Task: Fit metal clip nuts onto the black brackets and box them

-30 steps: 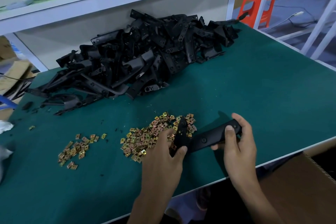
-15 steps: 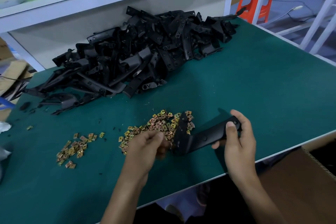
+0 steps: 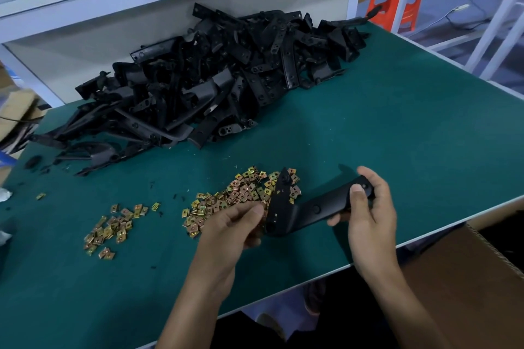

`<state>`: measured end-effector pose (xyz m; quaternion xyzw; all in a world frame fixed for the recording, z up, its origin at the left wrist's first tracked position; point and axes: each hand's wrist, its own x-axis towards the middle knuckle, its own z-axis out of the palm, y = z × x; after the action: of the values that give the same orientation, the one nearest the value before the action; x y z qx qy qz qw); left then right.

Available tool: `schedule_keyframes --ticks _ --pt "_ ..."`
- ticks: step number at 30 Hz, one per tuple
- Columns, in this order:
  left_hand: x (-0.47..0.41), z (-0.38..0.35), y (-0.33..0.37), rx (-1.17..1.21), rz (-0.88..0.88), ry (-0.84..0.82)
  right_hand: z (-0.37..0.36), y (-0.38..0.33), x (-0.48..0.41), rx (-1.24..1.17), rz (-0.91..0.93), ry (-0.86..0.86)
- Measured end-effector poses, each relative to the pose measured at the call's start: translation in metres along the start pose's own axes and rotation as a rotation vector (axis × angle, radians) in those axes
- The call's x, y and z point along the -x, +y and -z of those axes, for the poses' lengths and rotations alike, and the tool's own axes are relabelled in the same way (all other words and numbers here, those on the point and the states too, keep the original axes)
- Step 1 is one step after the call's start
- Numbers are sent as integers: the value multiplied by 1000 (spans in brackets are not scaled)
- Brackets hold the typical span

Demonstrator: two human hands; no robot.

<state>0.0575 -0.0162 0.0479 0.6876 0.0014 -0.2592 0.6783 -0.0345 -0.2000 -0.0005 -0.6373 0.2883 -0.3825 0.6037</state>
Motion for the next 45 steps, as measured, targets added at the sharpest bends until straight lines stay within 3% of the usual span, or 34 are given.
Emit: schedule_keyframes --ticks 8,14,19,26,29,33,40,45 --pt "4 0 -9 -107 7 1 1 1 2 75 16 -21" --pt "0 7 -13 -284 -157 24 -2 1 3 105 24 -16" --pt "-4 10 -9 -248 -129 -56 -1 1 2 97 24 -26" --pt "0 -8 -22 -61 23 97 -2 2 2 129 58 -28" --pt "9 -16 -23 -182 -110 97 -4 3 2 87 35 18" --pt "10 -21 -19 -648 -389 199 -5 3 5 28 23 58" --pt "-6 -30 3 -632 -400 226 -3 5 1 -46 -3 87" --pt "-35 -25 23 -633 -436 96 -3 8 -5 -91 -23 142"
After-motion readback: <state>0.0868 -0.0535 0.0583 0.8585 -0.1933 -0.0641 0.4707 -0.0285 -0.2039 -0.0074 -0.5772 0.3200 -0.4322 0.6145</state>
